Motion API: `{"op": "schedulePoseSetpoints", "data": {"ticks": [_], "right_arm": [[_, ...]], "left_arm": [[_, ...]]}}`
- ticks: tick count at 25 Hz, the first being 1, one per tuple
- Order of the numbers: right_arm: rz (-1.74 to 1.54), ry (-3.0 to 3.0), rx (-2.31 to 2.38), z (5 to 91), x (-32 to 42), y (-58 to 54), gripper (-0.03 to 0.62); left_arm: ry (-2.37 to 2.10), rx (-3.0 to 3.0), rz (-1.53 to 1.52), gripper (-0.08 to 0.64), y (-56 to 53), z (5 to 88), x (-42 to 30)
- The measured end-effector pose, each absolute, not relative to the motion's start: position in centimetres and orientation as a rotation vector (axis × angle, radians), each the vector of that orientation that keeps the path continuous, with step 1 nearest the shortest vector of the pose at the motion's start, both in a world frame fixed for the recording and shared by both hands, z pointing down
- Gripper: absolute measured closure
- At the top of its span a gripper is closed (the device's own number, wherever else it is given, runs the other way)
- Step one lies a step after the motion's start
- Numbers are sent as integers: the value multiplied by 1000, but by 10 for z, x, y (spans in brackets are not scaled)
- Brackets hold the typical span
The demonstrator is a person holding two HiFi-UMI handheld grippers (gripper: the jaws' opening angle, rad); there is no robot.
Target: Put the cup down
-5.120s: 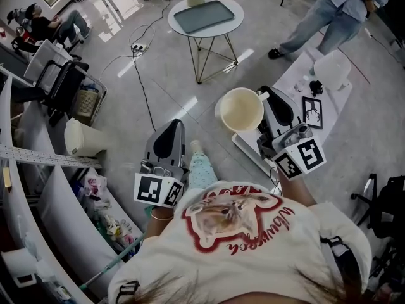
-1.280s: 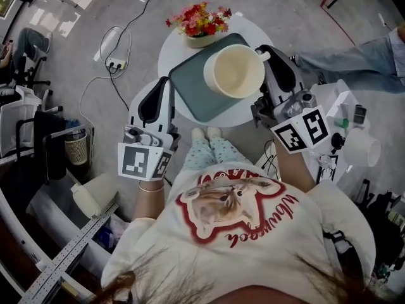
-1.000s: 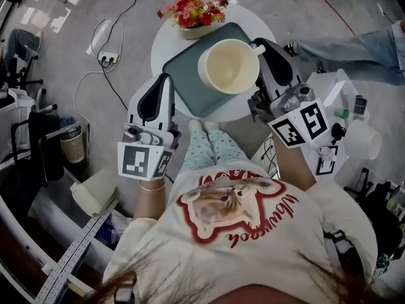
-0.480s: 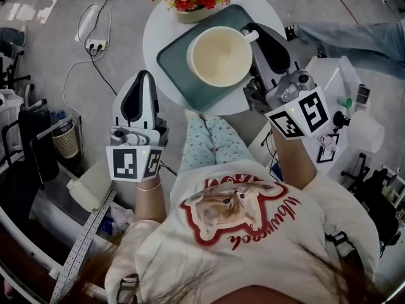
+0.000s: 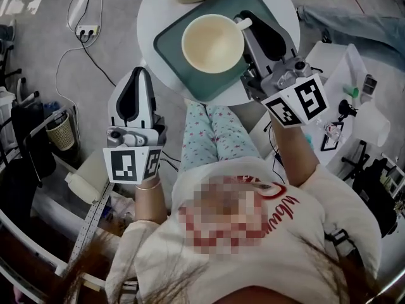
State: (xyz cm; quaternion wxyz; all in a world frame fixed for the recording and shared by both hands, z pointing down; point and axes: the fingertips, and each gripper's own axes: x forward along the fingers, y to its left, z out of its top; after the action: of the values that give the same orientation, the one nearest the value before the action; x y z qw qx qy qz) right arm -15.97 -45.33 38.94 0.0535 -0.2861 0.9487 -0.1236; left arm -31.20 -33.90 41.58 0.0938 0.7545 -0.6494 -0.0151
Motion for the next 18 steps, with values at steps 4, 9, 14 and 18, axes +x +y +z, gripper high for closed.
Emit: {"op": "schedulePoseSetpoints", "data": {"ticks": [4, 9, 14, 18], "right_arm": [[-387, 2878, -876, 403, -173, -452, 555], [-392, 2898, -880, 424, -202, -449, 555], [-382, 2905, -885, 444, -195, -452, 555], [-364, 2925, -894, 456, -204, -456, 555]], "left_arm": [[-1928, 2228, -20, 542, -330, 422, -327], [-1946, 2176, -9, 541, -315, 434, -359], [-1949, 2159, 6, 542, -309, 442, -352], [-1956, 2142, 9, 542, -306, 447, -362]]}}
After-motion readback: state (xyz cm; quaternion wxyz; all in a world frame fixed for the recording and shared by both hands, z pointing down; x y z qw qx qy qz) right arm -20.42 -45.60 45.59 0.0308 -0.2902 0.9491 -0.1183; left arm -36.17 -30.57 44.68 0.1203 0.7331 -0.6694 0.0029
